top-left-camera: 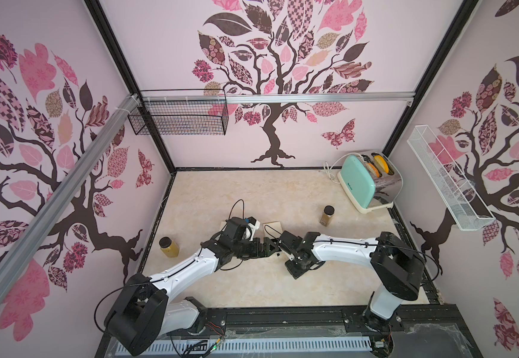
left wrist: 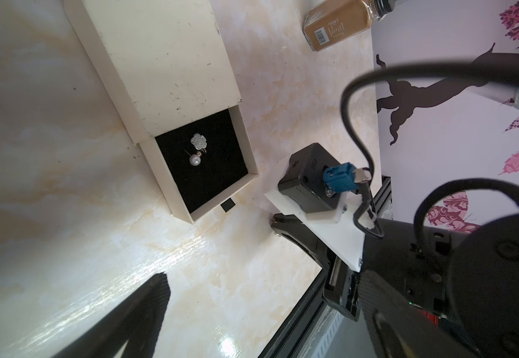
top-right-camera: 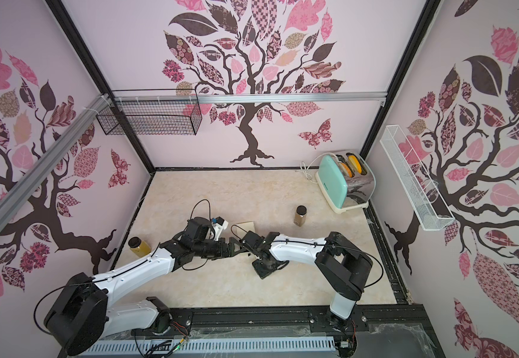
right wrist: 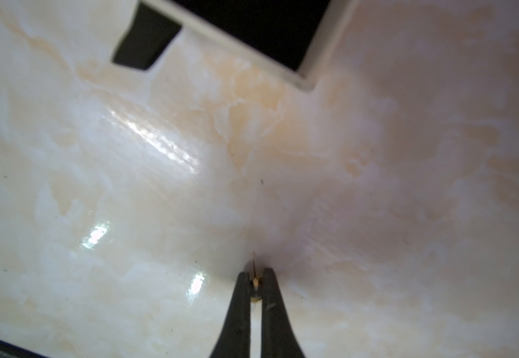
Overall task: Place the earrings into the drawer-style jewelry box
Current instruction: Pick up the earring from the center of the board.
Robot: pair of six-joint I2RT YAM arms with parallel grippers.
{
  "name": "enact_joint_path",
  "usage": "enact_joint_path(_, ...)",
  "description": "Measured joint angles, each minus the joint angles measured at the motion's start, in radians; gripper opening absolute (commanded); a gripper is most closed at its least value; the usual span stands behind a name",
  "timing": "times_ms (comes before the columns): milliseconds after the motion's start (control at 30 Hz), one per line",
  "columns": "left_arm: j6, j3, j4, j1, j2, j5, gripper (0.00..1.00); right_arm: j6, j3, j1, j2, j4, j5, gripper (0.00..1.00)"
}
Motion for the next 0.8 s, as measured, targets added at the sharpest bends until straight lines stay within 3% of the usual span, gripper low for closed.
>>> enact_joint_path(367, -0.027, 0.001, 0.017, 0.005, 0.034, 0.021, 0.96, -0.022, -0.122, -0.022, -0.208, 0.164, -0.057, 0.00)
enact_joint_path(800, -0.085, 0.003, 0.147, 0.005, 0.114, 0.214, 0.86, -0.111, -0.407, -0.041, -0.471, 0.619, -0.116, 0.00)
